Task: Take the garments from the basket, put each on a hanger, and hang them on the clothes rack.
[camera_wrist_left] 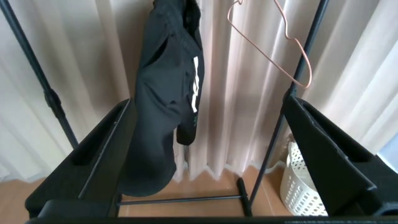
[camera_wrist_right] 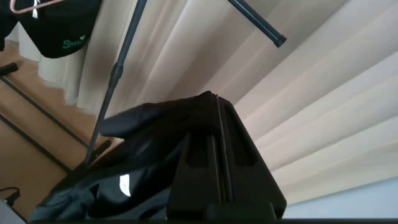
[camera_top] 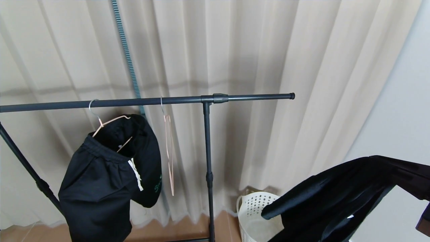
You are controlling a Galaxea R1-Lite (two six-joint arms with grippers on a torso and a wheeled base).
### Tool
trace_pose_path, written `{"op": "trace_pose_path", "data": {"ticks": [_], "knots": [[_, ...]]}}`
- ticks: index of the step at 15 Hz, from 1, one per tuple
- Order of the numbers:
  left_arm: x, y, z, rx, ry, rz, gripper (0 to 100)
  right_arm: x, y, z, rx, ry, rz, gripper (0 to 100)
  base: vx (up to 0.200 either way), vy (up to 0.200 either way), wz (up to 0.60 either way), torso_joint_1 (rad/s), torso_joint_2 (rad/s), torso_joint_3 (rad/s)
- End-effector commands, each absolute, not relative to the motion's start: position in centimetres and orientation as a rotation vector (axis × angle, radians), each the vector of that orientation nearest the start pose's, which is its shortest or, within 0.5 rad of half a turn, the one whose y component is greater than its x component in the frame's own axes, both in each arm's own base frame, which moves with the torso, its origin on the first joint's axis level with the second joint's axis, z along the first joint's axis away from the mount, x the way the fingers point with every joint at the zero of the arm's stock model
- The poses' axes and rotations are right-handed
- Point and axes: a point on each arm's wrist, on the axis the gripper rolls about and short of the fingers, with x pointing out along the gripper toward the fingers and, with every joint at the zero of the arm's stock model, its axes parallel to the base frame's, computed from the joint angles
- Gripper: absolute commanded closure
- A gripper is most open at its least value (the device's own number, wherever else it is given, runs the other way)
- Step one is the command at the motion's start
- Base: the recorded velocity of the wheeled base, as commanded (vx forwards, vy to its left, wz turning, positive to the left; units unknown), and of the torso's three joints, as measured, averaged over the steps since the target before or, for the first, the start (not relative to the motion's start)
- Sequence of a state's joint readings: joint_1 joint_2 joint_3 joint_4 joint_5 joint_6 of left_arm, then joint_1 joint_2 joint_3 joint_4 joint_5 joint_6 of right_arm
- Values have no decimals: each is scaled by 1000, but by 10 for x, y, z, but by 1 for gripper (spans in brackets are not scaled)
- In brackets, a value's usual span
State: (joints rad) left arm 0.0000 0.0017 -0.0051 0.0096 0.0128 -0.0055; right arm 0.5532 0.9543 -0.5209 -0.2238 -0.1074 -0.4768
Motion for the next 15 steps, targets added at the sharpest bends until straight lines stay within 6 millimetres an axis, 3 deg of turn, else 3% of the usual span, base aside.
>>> {"op": "trace_pose_path", "data": {"ticks": [1,3,12,15], "knots": [[-23,0,76,-6,6,11,0,101,59,219,-535,88,485,100,-200,0,0,12,17,-12],[-23,0,76,-6,5,12,0,101,59,219,-535,88,485,100,-200,100,0,-12,-3,2],[-23,0,76,-8,5,12,0,100,59,219,-534,85,484,100,0,200,0,1,1,1],[-23,0,76,-8,5,11,0,100,59,219,-535,86,484,100,-200,133,0,10,1,4]]}}
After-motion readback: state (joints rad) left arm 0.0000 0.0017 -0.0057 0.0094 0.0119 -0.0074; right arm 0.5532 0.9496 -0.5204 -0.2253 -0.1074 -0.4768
